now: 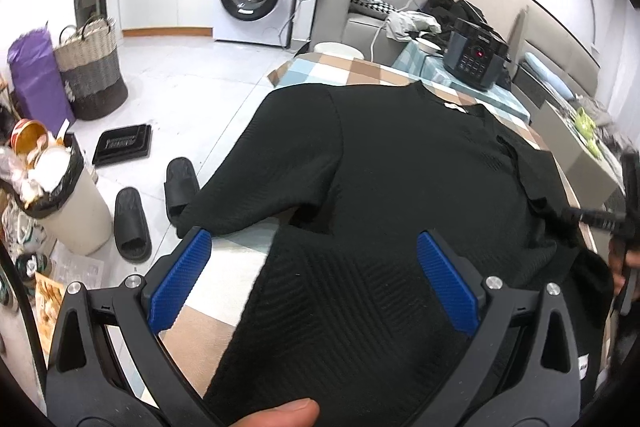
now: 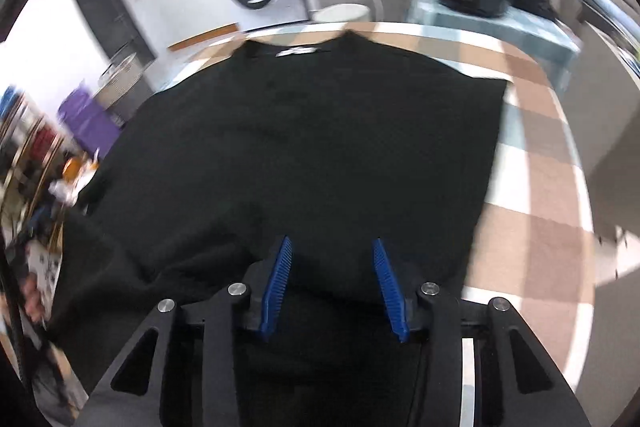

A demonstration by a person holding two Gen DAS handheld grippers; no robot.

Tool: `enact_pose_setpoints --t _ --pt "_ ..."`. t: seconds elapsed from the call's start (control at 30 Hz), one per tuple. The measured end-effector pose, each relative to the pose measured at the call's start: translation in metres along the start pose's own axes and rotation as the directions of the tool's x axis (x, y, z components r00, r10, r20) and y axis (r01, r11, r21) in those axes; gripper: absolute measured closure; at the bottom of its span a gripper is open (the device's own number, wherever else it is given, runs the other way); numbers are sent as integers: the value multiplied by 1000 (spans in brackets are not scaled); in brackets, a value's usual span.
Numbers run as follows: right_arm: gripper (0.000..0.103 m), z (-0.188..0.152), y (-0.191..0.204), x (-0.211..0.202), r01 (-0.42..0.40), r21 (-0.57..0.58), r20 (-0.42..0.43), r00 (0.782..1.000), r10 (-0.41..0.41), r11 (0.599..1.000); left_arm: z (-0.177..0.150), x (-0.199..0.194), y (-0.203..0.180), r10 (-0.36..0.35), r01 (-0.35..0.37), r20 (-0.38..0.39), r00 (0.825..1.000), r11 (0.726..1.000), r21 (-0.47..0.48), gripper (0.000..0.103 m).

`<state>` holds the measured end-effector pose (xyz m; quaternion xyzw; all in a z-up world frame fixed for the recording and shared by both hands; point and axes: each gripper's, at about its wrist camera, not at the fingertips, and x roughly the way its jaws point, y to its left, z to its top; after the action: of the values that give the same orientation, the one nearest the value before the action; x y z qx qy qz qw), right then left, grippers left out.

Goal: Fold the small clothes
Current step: 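Grasp the other sweater side with the left gripper and fold it inward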

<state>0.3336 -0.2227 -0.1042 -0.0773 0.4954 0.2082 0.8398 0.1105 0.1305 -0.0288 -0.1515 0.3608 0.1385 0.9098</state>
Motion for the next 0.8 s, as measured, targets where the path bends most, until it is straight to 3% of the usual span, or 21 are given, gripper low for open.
enact_pose_setpoints --t 0.1,0.23,0.33,0.4,0.73,0.8 --pt "58 -4 2 12 24 -10 -94 995 -25 1000 3 1 16 34 -35 -2 999 999 -37 1" --pt "58 -9 -1 -20 -8 73 -3 1000 9 997 7 7 59 53 -56 -22 998 984 -168 1" --pt "57 -16 -3 -42 -33 140 51 998 26 990 9 20 99 19 -36 -55 998 946 -323 3" --pt "57 -23 -5 -54 -32 162 80 997 20 986 8 28 118 -7 -16 -60 998 925 -381 20" --pt "57 -59 3 -97 -40 216 143 990 9 976 14 100 143 -33 -43 -182 983 917 -397 28" --pt "57 -65 4 -101 -41 221 141 990 9 974 13 113 140 -59 -26 -197 979 915 -403 42"
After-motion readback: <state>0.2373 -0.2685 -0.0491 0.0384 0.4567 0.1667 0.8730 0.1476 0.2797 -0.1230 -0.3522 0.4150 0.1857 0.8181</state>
